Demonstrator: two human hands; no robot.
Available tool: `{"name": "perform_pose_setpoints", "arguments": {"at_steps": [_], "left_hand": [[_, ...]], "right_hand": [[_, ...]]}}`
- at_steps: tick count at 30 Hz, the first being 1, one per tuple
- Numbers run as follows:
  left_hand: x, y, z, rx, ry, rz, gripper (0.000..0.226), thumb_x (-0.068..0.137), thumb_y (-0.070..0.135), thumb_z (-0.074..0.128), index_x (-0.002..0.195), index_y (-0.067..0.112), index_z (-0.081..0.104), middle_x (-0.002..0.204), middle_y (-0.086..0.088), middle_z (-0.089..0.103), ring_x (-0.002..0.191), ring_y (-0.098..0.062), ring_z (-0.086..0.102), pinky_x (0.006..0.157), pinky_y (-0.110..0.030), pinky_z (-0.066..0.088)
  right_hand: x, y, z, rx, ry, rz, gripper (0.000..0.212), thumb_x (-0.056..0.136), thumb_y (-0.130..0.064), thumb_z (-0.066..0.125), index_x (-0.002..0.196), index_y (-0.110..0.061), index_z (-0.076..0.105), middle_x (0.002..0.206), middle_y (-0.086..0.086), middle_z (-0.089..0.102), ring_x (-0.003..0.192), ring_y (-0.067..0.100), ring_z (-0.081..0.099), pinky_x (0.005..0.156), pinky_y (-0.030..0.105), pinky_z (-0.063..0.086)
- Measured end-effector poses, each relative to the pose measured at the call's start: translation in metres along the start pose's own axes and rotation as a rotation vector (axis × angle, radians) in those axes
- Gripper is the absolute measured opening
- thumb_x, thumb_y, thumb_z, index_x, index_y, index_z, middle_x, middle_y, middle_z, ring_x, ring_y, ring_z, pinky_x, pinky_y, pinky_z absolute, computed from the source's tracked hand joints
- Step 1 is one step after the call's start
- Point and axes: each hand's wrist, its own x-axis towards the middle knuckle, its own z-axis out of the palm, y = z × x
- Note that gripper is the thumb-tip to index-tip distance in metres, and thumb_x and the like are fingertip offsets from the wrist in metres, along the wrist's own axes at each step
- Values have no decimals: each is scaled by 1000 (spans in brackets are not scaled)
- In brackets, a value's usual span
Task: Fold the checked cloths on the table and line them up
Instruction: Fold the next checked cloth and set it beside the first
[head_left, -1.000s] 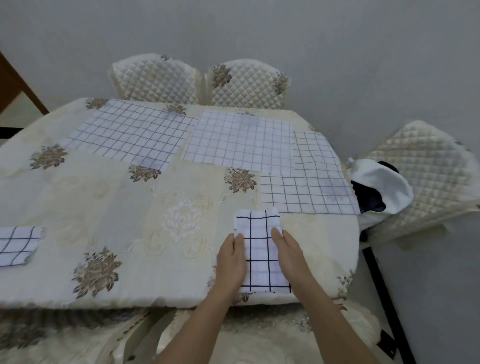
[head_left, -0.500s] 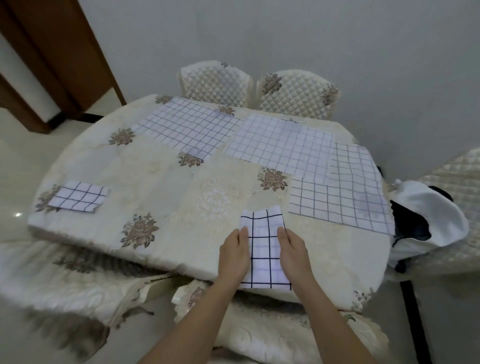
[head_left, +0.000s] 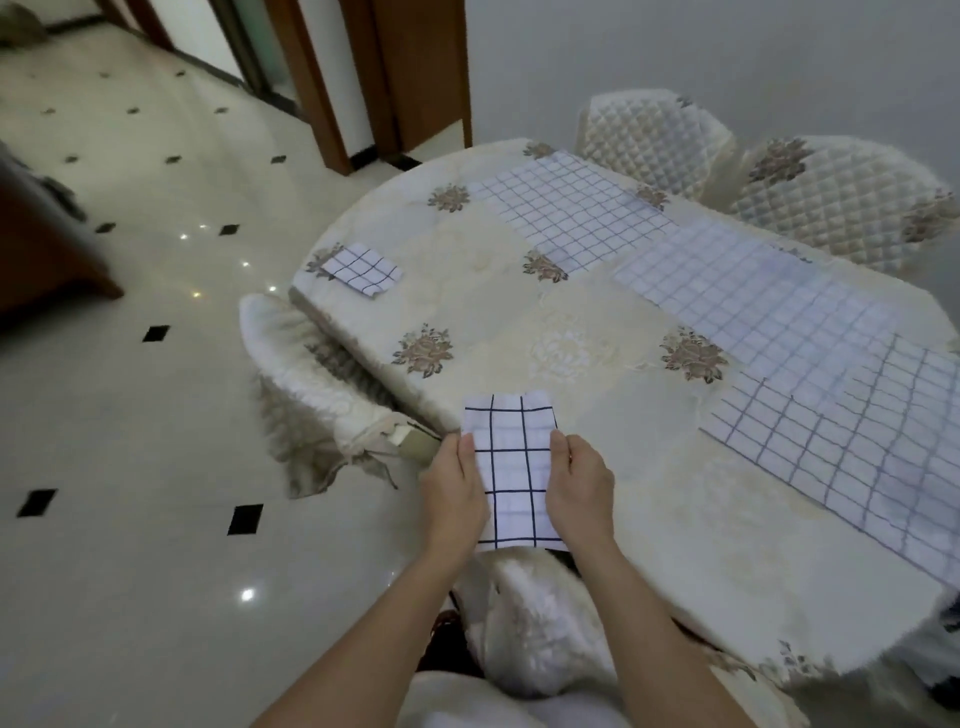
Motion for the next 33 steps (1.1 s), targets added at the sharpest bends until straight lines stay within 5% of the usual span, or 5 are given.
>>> {"name": "perform_pose_setpoints", "arguments": {"at_steps": [8,15,20,27,33], "left_hand": [[-3,-53,-95,-106,211,-225,38,107,34,36,84,9,54,78,-2,61,71,-14,55,66,-30,43],[13,-99,-164,-134,410,-315,38,106,34,38,71,20,44,67,7,51,57,-3,44,53,-19,33],[49,-149,-214,-198,505,-385,41,107,35,36,81,7,52,74,-2,59,64,-10,49,56,-17,38],[132,-212,-313,-232,558,-439,40,107,31,37,70,17,38,64,7,43,54,-5,38,53,-23,32],[201,-251,-395,-202,582,-424,40,107,33,37,73,13,38,63,5,42,54,-6,36,53,-24,31]], "right_hand": [[-28,-52,85,-33,-280,-245,39,106,-35,37,70,-22,42,68,-3,51,61,5,46,51,20,26],[-51,-99,171,-11,-456,-333,39,106,-33,38,68,-28,40,64,-6,50,62,7,48,58,30,31],[-54,-131,251,-13,-572,-338,41,106,-34,37,79,-8,53,74,8,59,68,20,54,60,29,41],[-53,-208,386,-89,-632,-380,40,106,-30,39,68,-19,42,65,-4,50,59,7,45,53,13,34],[-51,-274,482,-107,-627,-406,40,106,-29,40,67,-21,37,62,-6,45,57,7,40,51,15,32]]}}
